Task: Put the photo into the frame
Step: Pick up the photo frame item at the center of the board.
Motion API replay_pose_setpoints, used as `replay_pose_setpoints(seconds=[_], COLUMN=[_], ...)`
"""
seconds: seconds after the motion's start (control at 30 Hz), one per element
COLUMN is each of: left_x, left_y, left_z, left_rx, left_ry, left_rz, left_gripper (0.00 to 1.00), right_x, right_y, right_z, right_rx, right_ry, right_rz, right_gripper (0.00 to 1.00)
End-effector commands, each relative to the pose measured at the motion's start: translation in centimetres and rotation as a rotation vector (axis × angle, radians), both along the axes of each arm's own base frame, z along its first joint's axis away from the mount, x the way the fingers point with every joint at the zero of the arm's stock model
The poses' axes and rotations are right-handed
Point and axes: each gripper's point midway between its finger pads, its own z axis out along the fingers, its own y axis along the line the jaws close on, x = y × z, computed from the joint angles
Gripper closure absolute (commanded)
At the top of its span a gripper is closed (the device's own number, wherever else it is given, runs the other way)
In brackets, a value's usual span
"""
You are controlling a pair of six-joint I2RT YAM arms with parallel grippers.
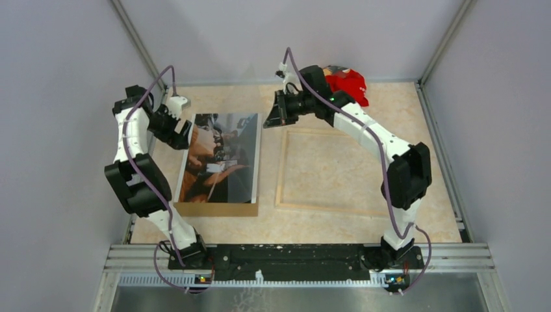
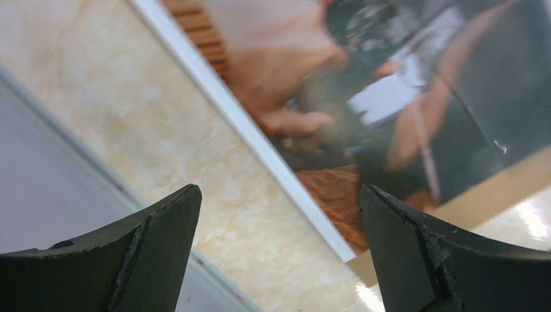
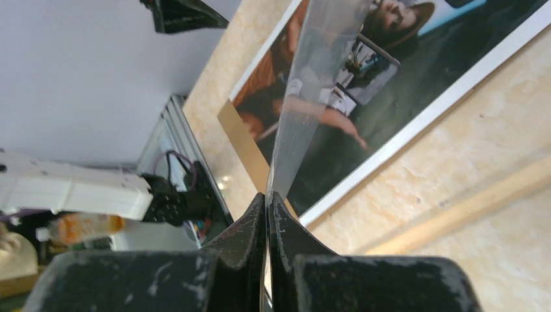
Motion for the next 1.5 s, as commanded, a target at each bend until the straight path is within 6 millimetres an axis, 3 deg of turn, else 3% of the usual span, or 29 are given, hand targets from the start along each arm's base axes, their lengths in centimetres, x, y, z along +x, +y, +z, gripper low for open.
replay_pose_setpoints(seconds=[0.0, 0.1, 0.2, 0.43, 0.63, 0.9, 1.07, 1.2, 1.47], left_x=[-2.4, -4.4, -5.1, -4.1, -5.0, -5.7, -5.1, -5.3, -9.3], left_y=[-8.6, -14.8, -17.3, -19.2, -20.1, -21.5, -22.3, -22.8, -25.5], left_z=[4.4, 6.2, 7.0, 11.6, 13.6, 14.2, 12.8, 12.7, 11.8], left_rx=[-0.287, -0.448, -0.462, -0.534, -0.567, -0.593, -0.643, -0.691, -0.684], left_ry=[-0.03, -0.003, -0.029, -0.184, -0.246, -0.306, -0.257, -0.273, -0.324], left_rz=[-0.225, -0.397, -0.496, -0.576, -0.609, -0.698, -0.704, -0.723, -0.89], left_gripper=[0.01, 0.01, 0.01, 0.01, 0.01, 0.01, 0.01, 0.01, 0.03], right_x=[-3.4, -4.6, -6.1, -8.5, -10.6, -13.1, -14.5, -15.0, -14.4], right_y=[-2.9, -4.4, -5.8, -8.5, -9.9, -10.8, -10.9, -11.3, -11.5], right_z=[2.5, 2.5, 2.7, 4.1, 4.4, 4.9, 5.4, 5.4, 5.1], right_rx=[-0.102, -0.148, -0.18, -0.214, -0.197, -0.142, -0.118, -0.119, -0.149], right_ry=[-0.127, -0.15, -0.176, -0.242, -0.27, -0.315, -0.35, -0.364, -0.373], right_rz=[0.137, 0.167, 0.197, 0.221, 0.212, 0.27, 0.312, 0.324, 0.302], right_gripper=[1.0, 1.0, 1.0, 1.0, 1.0, 1.0, 1.0, 1.0, 1.0])
